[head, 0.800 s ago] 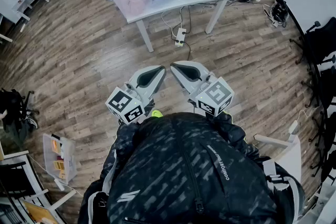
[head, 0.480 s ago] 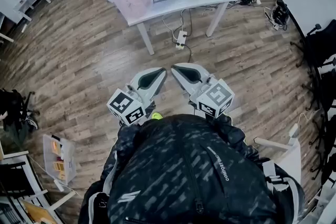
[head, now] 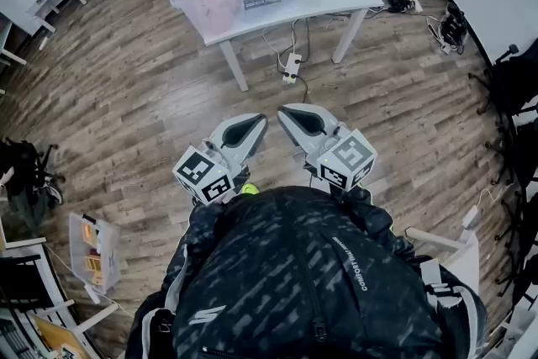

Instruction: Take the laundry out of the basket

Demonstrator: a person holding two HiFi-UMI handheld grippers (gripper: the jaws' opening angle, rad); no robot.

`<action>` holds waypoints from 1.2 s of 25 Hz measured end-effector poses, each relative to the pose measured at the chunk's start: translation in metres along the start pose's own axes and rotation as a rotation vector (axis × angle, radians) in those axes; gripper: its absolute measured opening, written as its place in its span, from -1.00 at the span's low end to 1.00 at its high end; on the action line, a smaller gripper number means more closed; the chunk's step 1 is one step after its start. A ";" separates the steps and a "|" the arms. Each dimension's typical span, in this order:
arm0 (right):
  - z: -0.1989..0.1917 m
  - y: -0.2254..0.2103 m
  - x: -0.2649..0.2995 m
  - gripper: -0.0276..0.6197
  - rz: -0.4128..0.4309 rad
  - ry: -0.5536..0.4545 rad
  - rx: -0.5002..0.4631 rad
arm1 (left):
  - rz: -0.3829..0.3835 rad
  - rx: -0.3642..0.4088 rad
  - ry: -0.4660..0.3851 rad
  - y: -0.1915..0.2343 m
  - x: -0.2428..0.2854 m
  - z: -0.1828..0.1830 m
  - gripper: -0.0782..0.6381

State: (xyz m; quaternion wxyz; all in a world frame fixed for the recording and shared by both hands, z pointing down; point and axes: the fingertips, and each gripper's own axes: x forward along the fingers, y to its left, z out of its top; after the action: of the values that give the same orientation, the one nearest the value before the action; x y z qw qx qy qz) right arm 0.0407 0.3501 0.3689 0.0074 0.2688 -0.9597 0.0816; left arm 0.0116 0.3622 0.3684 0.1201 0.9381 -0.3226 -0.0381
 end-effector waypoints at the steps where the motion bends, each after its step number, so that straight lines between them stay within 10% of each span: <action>1: -0.001 -0.004 -0.002 -0.92 0.001 0.009 0.005 | 0.002 0.000 0.002 -0.001 0.003 -0.001 -0.76; 13: -0.013 -0.035 -0.007 -0.92 0.053 0.057 0.020 | 0.086 -0.031 -0.003 0.013 0.022 -0.006 -0.76; 30: 0.009 -0.110 0.117 -0.91 -0.008 0.082 0.008 | 0.011 -0.016 -0.009 0.150 0.067 0.036 -0.76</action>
State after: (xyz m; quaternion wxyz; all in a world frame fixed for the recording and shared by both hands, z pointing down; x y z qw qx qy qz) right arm -0.0026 0.1957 0.3835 0.0458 0.2690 -0.9572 0.0966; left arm -0.0301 0.1997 0.3718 0.1263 0.9351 -0.3280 -0.0443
